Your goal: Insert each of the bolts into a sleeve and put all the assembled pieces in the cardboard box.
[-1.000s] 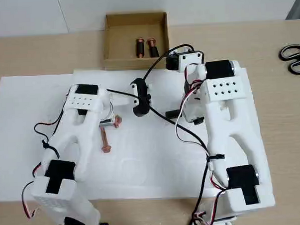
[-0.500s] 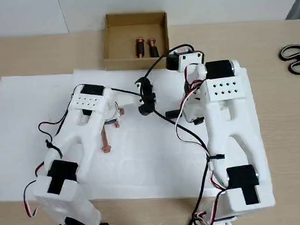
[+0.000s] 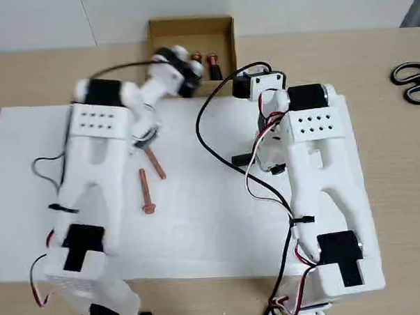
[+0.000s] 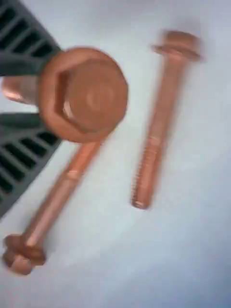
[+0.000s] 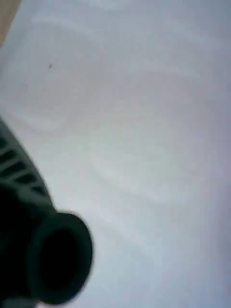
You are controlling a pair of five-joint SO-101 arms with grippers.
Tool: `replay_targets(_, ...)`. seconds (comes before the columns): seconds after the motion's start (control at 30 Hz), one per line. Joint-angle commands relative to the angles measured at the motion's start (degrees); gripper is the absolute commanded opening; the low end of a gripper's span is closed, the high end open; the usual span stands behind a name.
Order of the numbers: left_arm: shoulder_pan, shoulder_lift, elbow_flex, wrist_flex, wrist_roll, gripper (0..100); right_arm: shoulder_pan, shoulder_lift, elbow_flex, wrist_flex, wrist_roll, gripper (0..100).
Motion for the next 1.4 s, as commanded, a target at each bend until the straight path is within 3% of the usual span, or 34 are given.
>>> replay_targets(0.0, -6.68, 0.09, -2.33, 0.70, 8.00, 1, -0.22, -3.65, -0.44, 0.48, 0.53, 0.4)
replay_targets(0.2, -14.77, 5.89, 5.85, -9.23, 9.32, 1, -1.27, -3.65, -0.44, 0.40, 0.53, 0.4)
replay_targets(0.43, -12.75, 14.07, 7.52, -11.52, 9.32, 1, -4.44, -3.65, -0.44, 0.40, 0.53, 0.4)
replay_targets(0.6, -13.54, 20.22, 7.69, -15.12, 9.58, 11, -4.18, -3.65, -0.26, 0.57, 0.53, 0.4)
replay_targets(0.9, -13.71, 24.18, 7.52, -17.93, 9.41, 11, -4.18, -3.65, -0.26, 0.66, 0.53, 0.4)
replay_targets(1.13, -13.54, 23.65, 7.16, -16.18, 9.41, 0, -4.18, -3.65, -0.26, 0.75, 0.53, 0.4)
replay_targets(1.37, -13.54, 22.68, -8.22, -0.79, 9.32, 0, -4.44, -6.29, -0.53, 0.92, 0.26, 0.4)
